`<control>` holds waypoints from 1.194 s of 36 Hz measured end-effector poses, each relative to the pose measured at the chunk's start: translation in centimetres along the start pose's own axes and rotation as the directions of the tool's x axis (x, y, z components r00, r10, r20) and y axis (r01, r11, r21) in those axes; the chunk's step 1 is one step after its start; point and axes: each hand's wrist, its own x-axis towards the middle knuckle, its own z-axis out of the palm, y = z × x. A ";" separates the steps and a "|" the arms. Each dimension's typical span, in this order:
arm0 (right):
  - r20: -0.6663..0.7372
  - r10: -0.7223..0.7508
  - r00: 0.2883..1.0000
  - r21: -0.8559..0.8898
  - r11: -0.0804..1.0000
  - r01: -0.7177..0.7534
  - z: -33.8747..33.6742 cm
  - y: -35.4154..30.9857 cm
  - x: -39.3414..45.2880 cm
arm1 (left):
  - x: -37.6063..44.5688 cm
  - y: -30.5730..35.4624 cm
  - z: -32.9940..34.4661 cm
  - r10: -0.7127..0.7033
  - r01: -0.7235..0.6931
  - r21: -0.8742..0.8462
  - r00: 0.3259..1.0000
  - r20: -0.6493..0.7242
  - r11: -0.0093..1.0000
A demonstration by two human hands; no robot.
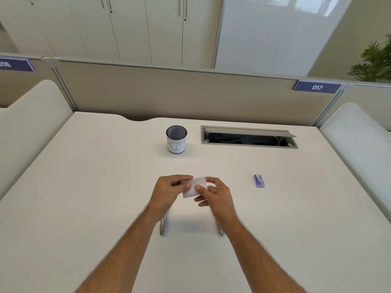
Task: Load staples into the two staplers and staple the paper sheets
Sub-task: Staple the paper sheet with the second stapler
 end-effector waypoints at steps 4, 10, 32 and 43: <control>0.017 0.047 0.999 0.085 0.995 -0.048 -0.1 0.2 -0.3 | -0.3 0.0 0.0 0.011 -0.011 0.023 1.000 0.000 1.000; 0.002 0.064 0.998 0.105 0.992 -0.063 0.0 0.3 -0.4 | -0.5 0.2 0.2 0.024 -0.023 0.031 0.999 -0.021 0.999; -0.069 0.004 0.998 0.116 0.993 0.004 0.0 -0.4 -0.5 | -0.9 0.0 -0.2 0.015 -0.019 0.058 0.997 0.070 0.998; -0.073 0.011 0.997 0.166 0.986 0.001 0.9 -0.3 0.2 | -0.6 0.3 -2.0 -0.032 0.032 0.002 0.999 0.025 0.999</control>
